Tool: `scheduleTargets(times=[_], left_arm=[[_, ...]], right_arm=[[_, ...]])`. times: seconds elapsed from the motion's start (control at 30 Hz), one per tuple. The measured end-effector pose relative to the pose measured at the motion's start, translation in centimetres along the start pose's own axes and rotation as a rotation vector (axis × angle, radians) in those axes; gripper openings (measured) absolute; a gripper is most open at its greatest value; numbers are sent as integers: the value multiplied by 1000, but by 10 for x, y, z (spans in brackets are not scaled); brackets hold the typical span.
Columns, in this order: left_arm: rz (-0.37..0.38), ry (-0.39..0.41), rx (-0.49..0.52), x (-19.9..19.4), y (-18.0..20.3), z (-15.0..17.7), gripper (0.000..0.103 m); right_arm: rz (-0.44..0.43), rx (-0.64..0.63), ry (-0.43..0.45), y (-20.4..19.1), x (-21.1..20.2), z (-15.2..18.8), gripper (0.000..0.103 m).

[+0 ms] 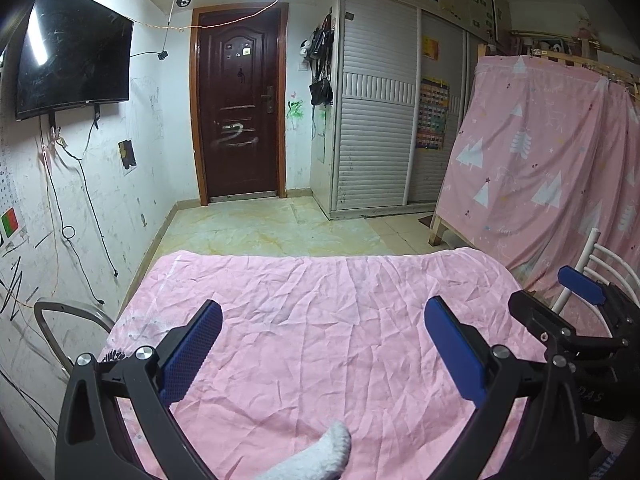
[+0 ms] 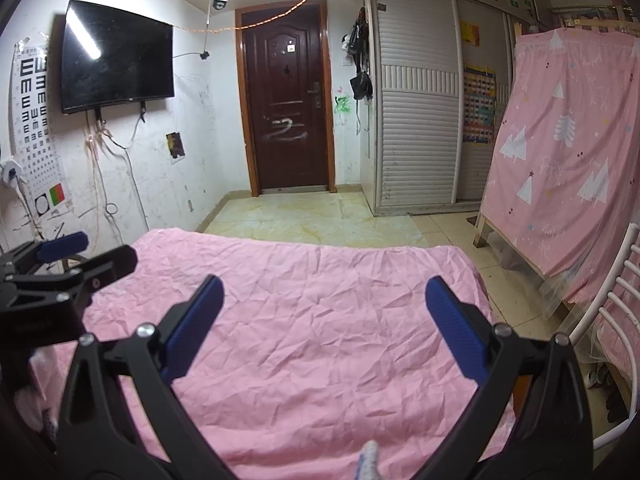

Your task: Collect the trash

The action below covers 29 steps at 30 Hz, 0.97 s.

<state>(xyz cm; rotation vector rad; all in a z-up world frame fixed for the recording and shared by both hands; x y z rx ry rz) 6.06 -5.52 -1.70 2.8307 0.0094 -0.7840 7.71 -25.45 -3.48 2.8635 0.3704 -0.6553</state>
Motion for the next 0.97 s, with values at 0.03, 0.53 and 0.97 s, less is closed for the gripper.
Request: scheduleTargets(times=[0.03,0.53,0.97], left_arm=[[0,-2,-3,1,-1,0,92],[-7,-9,-18,5,-5,1,92],[-12,-33,-32,10,-9,7,92]], right_arm=[[-1,1,0,0,0,0,97],[-4,-1,-4,1,1,1,97],[-8,-13,-34,2,9,11,97]])
Point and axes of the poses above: each gripper's, at about its wrist camera, not at the fingertips, and x roughly the way its jaws point, y to its right, z to its underside, the point moved 8 cm from there along x, roughly the way its jaws point, and after that the axes turned 11 degrees about -x, right-handed, at the moved point
